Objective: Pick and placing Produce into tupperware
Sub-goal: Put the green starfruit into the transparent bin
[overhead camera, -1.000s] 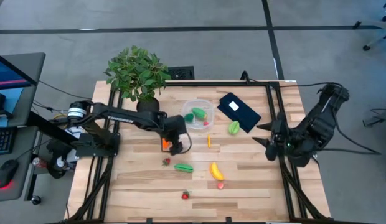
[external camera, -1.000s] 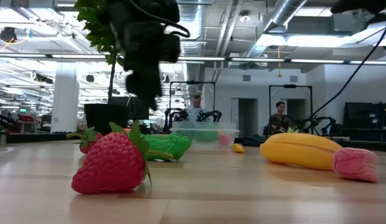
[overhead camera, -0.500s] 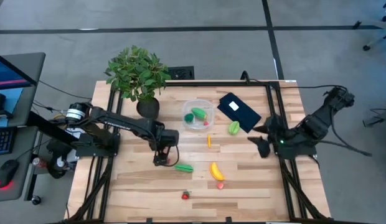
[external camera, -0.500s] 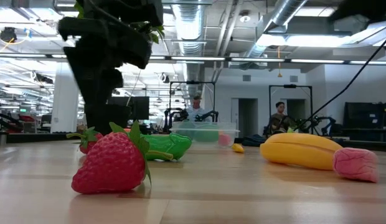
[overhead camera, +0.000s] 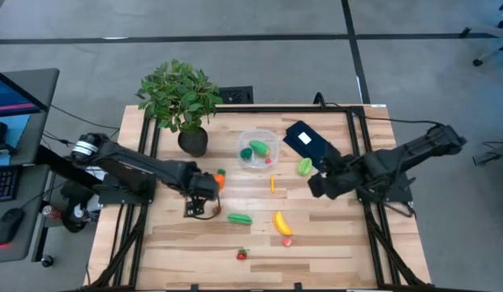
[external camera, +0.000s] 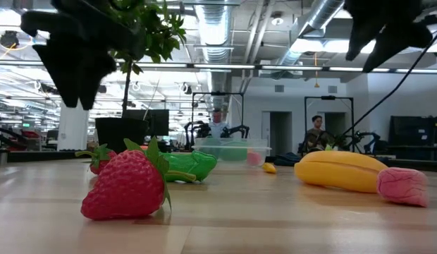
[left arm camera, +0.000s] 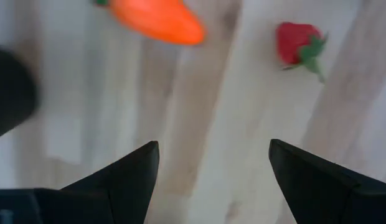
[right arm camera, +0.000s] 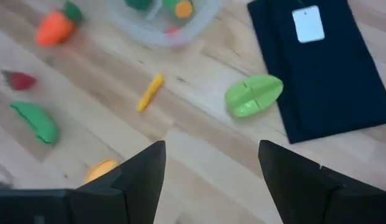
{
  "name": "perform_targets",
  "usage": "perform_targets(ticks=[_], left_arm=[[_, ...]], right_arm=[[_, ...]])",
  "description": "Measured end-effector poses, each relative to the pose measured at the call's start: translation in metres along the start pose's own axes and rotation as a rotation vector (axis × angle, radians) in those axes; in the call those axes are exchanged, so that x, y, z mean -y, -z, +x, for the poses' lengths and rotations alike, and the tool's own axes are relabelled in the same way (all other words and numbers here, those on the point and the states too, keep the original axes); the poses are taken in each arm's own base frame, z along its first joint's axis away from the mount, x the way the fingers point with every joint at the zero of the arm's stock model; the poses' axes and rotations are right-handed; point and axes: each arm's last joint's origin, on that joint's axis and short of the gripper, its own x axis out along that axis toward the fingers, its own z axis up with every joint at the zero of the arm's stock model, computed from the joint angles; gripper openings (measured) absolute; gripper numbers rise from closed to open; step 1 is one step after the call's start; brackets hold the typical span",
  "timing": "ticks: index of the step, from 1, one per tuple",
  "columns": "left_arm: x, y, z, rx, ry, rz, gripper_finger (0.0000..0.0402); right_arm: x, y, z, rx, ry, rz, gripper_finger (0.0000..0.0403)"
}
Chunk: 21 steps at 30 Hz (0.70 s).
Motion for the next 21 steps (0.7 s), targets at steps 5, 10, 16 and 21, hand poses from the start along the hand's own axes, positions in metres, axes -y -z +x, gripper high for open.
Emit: perform_targets(ticks=[5, 10, 16, 21], left_arm=[[-0.002, 0.034, -0.011, 0.109, -0.094, -0.101, 0.0295], [-0.004, 0.072, -0.014, 0.248, -0.112, -0.253, 0.0295], [-0.003, 0.104, -0.008, 0.54, -0.058, -0.385, 0.0295], [0.0, 0.117, 0.0, 0.767, -0.022, -0.412, 0.0295]], right_arm=[[-0.005, 0.0, 0.014, 0.013, 0.095, 0.042, 0.025], [-0.001, 0.004, 0.02, 0.051, 0.212, 0.103, 0.025], [-0.001, 0.018, 0.037, 0.104, 0.169, 0.228, 0.025], [0.002, 0.034, 0.053, 0.129, 0.124, 0.328, 0.025]])
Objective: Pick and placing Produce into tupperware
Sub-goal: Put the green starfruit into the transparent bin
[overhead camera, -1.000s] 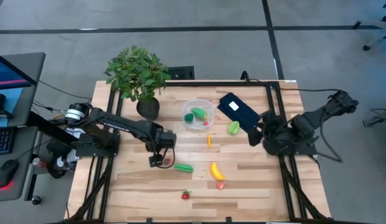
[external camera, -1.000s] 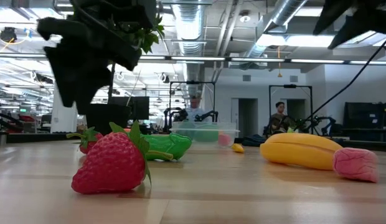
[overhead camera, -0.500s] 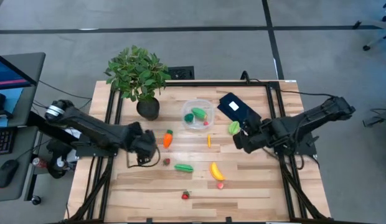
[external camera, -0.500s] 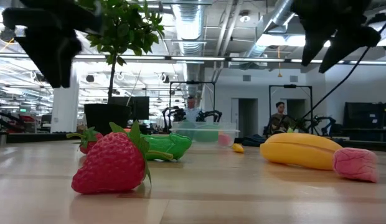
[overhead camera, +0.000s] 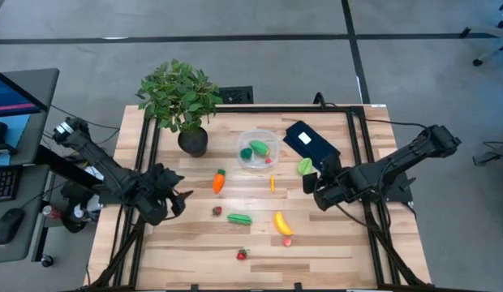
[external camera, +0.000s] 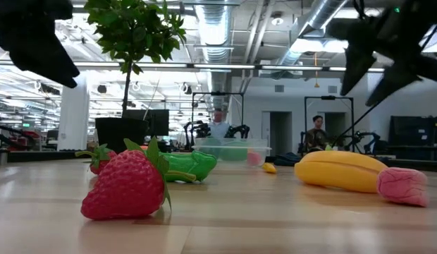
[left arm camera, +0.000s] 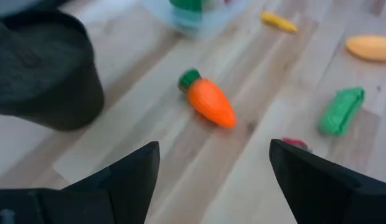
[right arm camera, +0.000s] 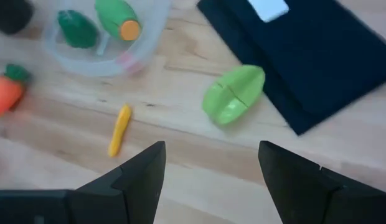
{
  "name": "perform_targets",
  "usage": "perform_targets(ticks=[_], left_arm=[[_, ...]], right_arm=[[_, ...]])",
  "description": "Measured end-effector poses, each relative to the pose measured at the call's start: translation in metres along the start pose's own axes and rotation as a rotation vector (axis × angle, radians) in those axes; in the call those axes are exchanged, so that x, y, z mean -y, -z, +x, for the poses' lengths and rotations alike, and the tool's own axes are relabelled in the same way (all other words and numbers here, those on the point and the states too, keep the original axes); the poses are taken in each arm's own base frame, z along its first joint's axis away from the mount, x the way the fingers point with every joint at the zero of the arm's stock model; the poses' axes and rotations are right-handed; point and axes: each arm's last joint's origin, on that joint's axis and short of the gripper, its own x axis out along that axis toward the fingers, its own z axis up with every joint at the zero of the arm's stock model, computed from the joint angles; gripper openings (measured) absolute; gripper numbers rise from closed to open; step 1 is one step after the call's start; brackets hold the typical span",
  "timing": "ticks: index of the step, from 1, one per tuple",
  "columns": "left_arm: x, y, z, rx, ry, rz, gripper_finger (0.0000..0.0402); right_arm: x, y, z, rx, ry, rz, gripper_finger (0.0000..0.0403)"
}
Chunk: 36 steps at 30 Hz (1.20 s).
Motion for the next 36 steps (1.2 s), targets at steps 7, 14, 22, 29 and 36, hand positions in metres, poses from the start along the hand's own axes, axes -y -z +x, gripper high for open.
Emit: perform_targets(ticks=[7, 14, 22, 29, 36], left_arm=[[-0.008, 0.012, 0.003, 0.074, -0.026, -0.008, 0.0295], [-0.008, 0.011, 0.003, 0.095, -0.039, 0.036, 0.0295], [-0.01, 0.012, 0.003, 0.082, -0.05, 0.047, 0.0295], [-0.011, 0.012, 0.003, 0.078, -0.058, 0.054, 0.0295], [-0.012, 0.013, 0.003, 0.065, -0.062, 0.059, 0.0295]], right_arm=[[0.008, -0.009, 0.023, -0.006, 0.075, 0.178, 0.025], [-0.004, -0.039, 0.045, -0.087, 0.009, 0.25, 0.025], [-0.003, -0.046, 0.054, -0.108, 0.038, 0.189, 0.0251], [-0.007, -0.041, 0.073, -0.168, 0.103, 0.163, 0.0251], [-0.014, -0.031, 0.092, -0.188, 0.14, 0.152, 0.0251]])
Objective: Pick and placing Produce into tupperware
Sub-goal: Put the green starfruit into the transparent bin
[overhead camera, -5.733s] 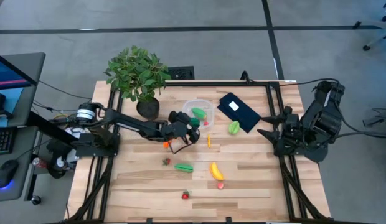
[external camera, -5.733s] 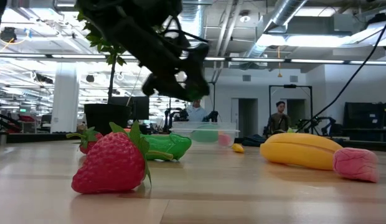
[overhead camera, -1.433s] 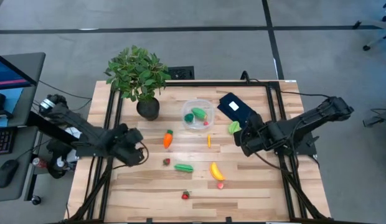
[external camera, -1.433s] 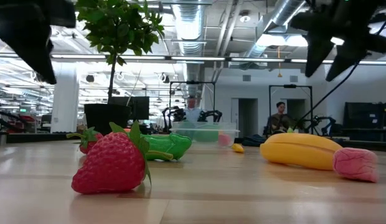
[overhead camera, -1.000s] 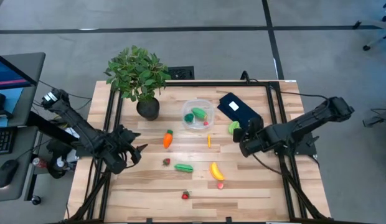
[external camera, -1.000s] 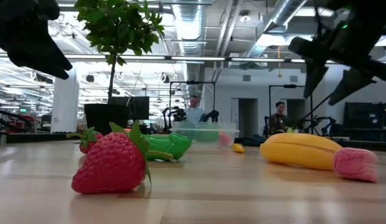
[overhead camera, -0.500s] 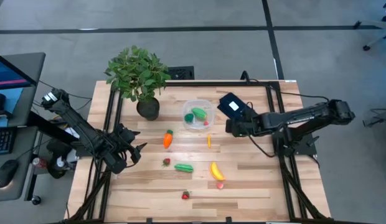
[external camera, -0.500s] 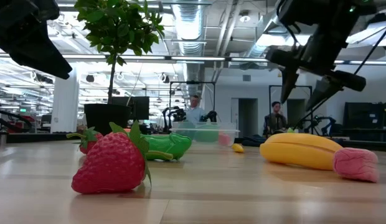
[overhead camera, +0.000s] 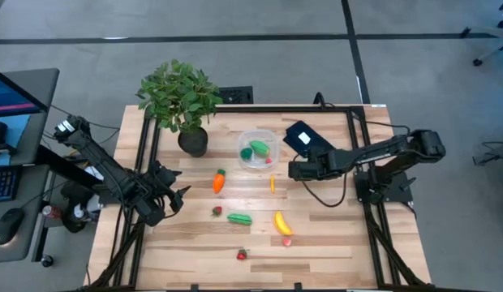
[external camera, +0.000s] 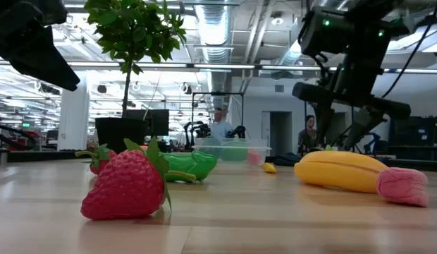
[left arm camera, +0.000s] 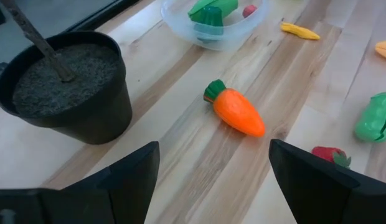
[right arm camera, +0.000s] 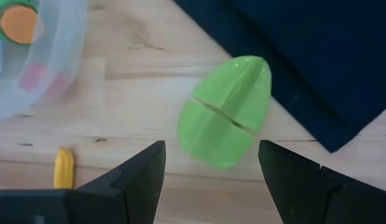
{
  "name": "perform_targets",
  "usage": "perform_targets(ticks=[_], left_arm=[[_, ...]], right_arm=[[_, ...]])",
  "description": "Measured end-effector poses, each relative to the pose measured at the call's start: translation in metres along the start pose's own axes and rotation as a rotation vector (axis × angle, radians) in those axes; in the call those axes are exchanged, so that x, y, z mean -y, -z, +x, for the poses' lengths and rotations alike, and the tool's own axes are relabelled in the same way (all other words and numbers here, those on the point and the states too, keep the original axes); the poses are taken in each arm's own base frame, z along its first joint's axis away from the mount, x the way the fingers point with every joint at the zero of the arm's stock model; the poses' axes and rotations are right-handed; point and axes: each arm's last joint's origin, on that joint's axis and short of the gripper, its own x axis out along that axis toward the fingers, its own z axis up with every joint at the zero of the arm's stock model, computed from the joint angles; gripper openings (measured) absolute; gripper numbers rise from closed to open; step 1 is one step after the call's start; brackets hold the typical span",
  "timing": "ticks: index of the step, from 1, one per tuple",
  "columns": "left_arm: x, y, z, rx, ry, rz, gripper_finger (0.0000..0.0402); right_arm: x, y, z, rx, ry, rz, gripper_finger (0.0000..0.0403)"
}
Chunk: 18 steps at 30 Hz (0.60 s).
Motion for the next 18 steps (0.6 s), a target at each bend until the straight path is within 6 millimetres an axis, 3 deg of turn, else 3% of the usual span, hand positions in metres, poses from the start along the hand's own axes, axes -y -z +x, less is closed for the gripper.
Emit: perform_targets(ticks=[9, 18], left_arm=[[0.0, 0.0, 0.0, -0.008, 0.002, 0.001, 0.0295], [0.0, 0.0, 0.0, -0.007, 0.001, 0.002, 0.0295]], right_arm=[[-0.003, 0.005, 0.013, -0.021, 0.044, -0.015, 0.0251], [-0.001, -0.004, 0.017, -0.013, 0.064, 0.011, 0.0251]])
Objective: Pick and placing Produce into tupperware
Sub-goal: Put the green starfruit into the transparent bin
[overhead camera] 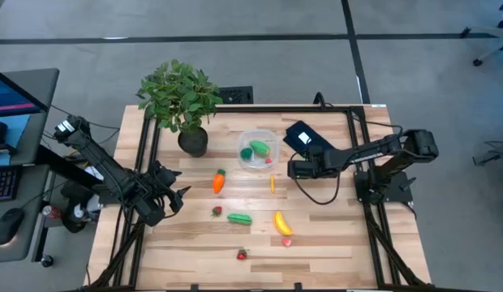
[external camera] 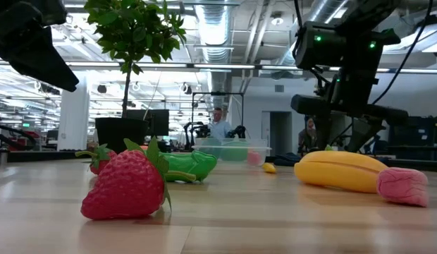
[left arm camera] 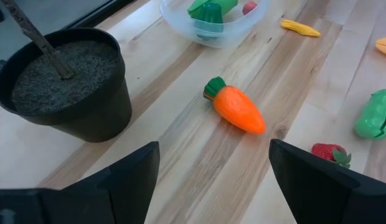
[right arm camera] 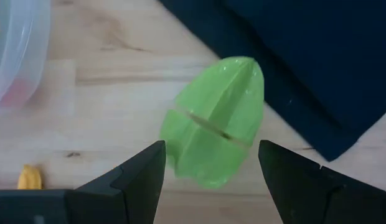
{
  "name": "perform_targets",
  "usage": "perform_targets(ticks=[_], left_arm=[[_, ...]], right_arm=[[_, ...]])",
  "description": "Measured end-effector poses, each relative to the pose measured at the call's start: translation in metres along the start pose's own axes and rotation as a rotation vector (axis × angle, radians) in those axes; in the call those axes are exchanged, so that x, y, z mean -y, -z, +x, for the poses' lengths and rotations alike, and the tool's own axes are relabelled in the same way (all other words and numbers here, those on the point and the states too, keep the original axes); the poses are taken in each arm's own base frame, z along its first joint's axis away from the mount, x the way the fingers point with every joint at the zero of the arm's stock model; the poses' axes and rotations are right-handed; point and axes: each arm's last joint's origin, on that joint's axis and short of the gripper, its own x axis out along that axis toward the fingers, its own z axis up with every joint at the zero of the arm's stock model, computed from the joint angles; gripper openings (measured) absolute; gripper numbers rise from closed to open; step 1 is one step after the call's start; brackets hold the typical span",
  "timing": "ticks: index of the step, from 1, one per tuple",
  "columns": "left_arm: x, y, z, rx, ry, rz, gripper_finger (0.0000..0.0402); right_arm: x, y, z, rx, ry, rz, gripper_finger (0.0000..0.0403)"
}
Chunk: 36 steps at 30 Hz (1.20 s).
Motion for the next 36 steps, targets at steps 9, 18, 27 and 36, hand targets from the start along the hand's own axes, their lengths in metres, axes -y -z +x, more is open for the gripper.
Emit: perform_targets(ticks=[9, 18, 27, 36], left_arm=[[0.0, 0.0, 0.0, 0.001, 0.0, 0.0, 0.0295], [0.0, 0.0, 0.0, 0.005, -0.002, 0.0, 0.0295], [0.0, 0.0, 0.0, 0.005, -0.001, -0.001, 0.0295], [0.0, 0.0, 0.0, -0.007, 0.005, -0.002, 0.0295]], right_arm=[[0.001, -0.008, 0.003, 0.002, 0.009, 0.016, 0.0251], [0.0, -0.007, 0.005, -0.025, 0.013, 0.015, 0.0251], [-0.006, 0.003, 0.026, -0.105, 0.053, -0.003, 0.025], [-0.007, -0.002, 0.015, -0.041, -0.003, 0.016, 0.025]])
